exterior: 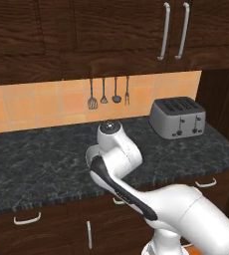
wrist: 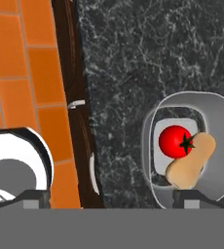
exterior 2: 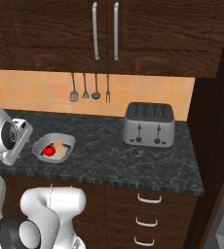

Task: Take the meat container that has the fish and place it on the second highest rack of the freezer. Then take the vegetable container that has the tomato and squash and place it on the highest rack of the freezer.

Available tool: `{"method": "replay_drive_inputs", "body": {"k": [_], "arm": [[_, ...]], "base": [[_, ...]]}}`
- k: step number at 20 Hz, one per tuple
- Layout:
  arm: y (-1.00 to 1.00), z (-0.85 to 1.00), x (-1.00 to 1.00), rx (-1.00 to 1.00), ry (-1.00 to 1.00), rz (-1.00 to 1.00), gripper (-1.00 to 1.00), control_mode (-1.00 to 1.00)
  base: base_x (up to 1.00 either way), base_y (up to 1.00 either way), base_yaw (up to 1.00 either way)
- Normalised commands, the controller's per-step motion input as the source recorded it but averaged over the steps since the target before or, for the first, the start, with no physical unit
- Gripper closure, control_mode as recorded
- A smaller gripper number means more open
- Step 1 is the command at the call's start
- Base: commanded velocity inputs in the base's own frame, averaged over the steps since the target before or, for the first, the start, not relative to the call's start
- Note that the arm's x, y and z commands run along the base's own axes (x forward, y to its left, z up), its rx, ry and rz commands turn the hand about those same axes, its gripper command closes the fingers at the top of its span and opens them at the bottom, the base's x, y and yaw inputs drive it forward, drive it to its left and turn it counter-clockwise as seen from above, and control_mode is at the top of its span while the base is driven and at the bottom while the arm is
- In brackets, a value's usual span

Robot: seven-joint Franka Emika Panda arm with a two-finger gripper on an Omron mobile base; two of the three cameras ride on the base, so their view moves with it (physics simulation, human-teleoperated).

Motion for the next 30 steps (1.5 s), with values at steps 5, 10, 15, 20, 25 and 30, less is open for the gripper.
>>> {"method": "replay_drive_inputs", "body": {"k": [5,10,15,20,25,30], "arm": [[0.2,-0.36,0.0,0.0,0.08,0.0,-1.0,-1.0],[0.08,-0.25,0.0,0.0,0.08,0.0,-1.0,-1.0],[-0.12,0.02,0.15,0.01,0.06,-0.07,-1.0,-1.0],[-0.38,0.0,0.24,0.02,0.08,-0.11,-1.0,-1.0],[-0.15,-0.06,0.35,0.0,0.02,-0.09,-1.0,-1.0],[-0.05,-0.14,0.42,0.0,0.0,-0.07,-1.0,-1.0]], "base": [[0.0,0.0,0.0],[0.0,0.0,0.0],[0.0,0.0,0.0],[0.0,0.0,0.0],[0.0,0.0,0.0],[0.0,0.0,0.0]]}}
